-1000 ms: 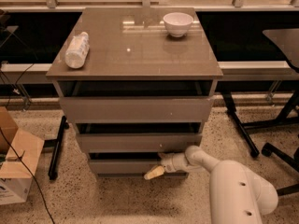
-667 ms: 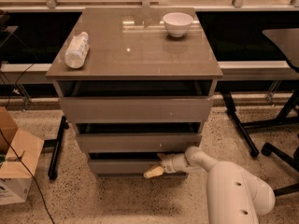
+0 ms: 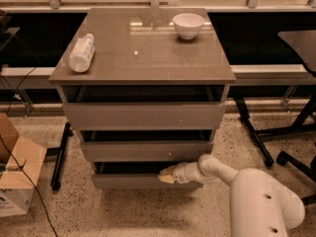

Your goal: Open bottom drawer

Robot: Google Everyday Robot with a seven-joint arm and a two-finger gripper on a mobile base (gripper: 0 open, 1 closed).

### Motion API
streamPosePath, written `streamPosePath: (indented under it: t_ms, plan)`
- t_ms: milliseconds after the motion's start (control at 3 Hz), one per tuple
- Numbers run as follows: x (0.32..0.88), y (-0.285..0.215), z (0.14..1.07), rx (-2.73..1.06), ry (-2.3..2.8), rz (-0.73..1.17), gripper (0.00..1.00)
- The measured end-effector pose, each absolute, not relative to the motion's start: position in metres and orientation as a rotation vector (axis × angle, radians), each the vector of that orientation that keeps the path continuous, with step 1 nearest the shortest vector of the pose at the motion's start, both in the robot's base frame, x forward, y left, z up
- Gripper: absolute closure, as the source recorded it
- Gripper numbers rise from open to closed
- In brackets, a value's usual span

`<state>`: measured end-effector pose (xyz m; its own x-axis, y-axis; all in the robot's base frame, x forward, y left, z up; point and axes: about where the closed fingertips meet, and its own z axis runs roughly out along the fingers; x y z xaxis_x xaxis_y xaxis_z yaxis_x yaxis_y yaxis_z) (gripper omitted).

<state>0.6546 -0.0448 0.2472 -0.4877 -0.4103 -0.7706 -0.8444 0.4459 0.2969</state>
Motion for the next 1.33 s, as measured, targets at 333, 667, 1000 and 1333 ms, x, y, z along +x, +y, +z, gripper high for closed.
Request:
streamPosePath:
  t_ms: [333, 667, 1000, 1333]
  plan:
    - [0.609, -0.033, 0.249, -1.080, 2.110, 0.923, 0.74]
    - [0.559, -0.007, 0.242, -1.099, 2.120, 1.042, 0.51]
    - [0.556, -0.005, 0.242, -1.102, 2.121, 1.050, 0.28]
    - [0.566, -0.002, 0.259, -1.124, 2.075, 1.018, 0.05]
